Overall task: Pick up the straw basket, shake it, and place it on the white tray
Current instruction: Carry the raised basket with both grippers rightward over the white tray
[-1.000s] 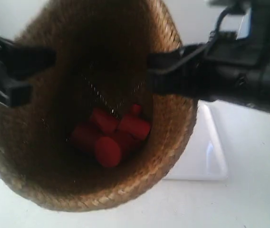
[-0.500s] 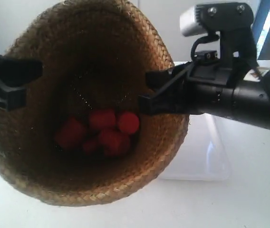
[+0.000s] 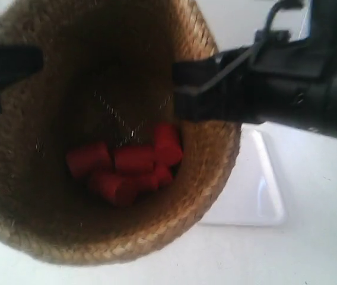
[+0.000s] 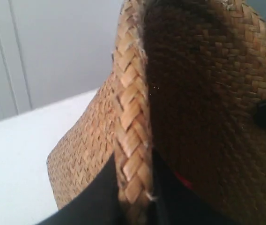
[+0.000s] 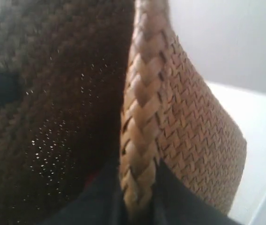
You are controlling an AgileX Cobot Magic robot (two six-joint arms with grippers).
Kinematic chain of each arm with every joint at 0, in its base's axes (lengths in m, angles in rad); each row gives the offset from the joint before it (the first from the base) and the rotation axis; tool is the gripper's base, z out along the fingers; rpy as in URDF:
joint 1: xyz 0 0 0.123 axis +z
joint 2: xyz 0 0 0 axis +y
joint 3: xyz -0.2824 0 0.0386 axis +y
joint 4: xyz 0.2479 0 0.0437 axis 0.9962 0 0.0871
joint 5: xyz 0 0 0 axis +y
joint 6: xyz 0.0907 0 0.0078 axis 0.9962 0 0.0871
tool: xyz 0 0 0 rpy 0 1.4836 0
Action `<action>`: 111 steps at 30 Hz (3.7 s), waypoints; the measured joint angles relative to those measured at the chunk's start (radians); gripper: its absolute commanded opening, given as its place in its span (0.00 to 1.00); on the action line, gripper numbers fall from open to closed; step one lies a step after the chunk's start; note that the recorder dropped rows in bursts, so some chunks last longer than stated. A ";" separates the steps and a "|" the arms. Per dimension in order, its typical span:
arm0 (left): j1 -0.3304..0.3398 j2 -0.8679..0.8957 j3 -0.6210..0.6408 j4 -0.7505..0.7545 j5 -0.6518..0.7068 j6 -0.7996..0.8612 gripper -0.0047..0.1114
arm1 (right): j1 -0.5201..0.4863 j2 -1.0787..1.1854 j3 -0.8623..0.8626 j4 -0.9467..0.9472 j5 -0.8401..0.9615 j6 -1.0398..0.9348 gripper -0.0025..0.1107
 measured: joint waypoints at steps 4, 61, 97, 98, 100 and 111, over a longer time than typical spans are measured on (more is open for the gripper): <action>0.004 0.024 0.041 -0.012 -0.174 0.031 0.04 | 0.007 0.012 0.040 -0.013 -0.167 -0.012 0.02; -0.040 0.080 -0.035 -0.096 -0.018 0.145 0.04 | 0.042 0.042 0.019 0.109 -0.098 -0.044 0.02; 0.000 0.114 0.022 -0.134 -0.107 0.164 0.04 | 0.060 0.105 0.049 0.193 -0.235 -0.231 0.02; 0.000 0.114 0.022 -0.134 -0.109 0.164 0.04 | 0.060 0.103 0.049 0.193 -0.237 -0.231 0.02; 0.000 0.114 0.022 -0.134 -0.107 0.164 0.04 | 0.060 0.103 0.049 0.193 -0.237 -0.231 0.02; -0.003 0.010 -0.043 -0.126 -0.180 0.162 0.04 | 0.139 -0.035 -0.005 0.186 -0.341 -0.256 0.02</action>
